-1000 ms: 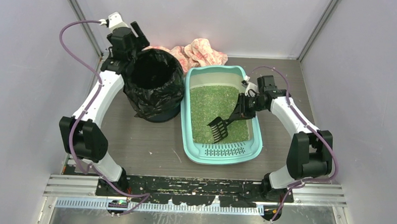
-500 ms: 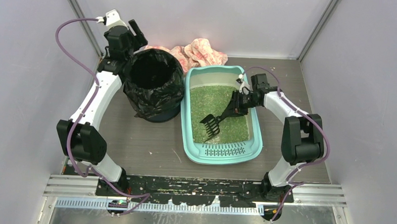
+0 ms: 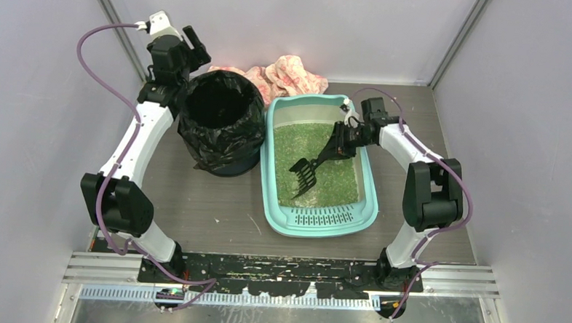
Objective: Clean the litter box
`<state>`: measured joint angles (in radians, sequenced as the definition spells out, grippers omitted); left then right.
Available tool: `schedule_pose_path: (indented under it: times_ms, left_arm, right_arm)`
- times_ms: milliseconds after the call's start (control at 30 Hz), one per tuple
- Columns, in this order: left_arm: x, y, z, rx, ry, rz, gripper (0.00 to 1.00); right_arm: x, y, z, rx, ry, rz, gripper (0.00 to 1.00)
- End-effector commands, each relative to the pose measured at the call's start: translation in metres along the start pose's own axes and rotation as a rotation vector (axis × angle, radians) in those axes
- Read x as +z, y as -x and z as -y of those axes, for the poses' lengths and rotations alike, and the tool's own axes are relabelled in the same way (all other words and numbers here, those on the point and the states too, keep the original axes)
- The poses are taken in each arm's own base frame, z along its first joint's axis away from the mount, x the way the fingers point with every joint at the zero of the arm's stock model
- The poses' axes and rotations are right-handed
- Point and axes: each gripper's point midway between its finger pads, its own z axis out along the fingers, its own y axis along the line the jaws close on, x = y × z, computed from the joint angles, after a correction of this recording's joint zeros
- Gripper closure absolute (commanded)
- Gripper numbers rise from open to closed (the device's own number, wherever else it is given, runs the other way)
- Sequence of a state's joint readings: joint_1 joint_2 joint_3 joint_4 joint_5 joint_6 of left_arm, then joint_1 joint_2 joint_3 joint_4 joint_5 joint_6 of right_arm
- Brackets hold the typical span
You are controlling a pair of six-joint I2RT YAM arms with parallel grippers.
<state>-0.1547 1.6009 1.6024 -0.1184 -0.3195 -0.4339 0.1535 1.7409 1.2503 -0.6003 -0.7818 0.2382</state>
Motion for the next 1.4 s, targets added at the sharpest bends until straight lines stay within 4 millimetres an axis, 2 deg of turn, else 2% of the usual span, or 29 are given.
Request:
schedule_pose_path:
  times_ms: [0,133,300,433,533,833,933,1100,1367]
  left_arm:
    - [-0.002,0.03,0.014,-0.037,-0.057,0.085,0.25]
    - [0.0,0.031,0.013,-0.035,-0.055,0.095,0.25]
    - [0.003,0.03,0.013,-0.031,-0.056,0.103,0.25]
    - [0.007,0.031,0.012,-0.027,-0.053,0.105,0.25]
    - [0.01,0.038,0.012,-0.045,-0.057,0.133,0.25]
    - [0.021,0.046,0.001,-0.111,-0.023,0.145,0.25]
    - [0.023,0.049,0.001,-0.124,-0.024,0.149,0.26]
    - [0.019,0.044,0.003,-0.144,-0.034,0.131,0.26]
    - [0.002,0.031,-0.002,-0.162,-0.04,0.09,0.26]
  right_arm:
    - [-0.024,0.024,-0.021,-0.077,0.012,0.087,0.99]
    - [-0.026,0.027,-0.023,-0.069,0.029,0.1,0.99]
    - [-0.032,0.045,-0.028,-0.011,0.11,0.179,0.99]
    - [-0.035,0.051,-0.029,-0.009,0.123,0.2,0.99]
    - [-0.041,0.055,-0.029,-0.01,0.126,0.226,0.99]
    - [-0.069,0.072,-0.033,-0.017,0.136,0.312,0.99]
    - [-0.084,0.08,-0.028,0.009,0.161,0.362,0.99]
    - [-0.103,0.087,-0.033,0.042,0.276,0.44,0.99]
    - [-0.106,0.093,-0.038,0.105,0.46,0.53,0.99]
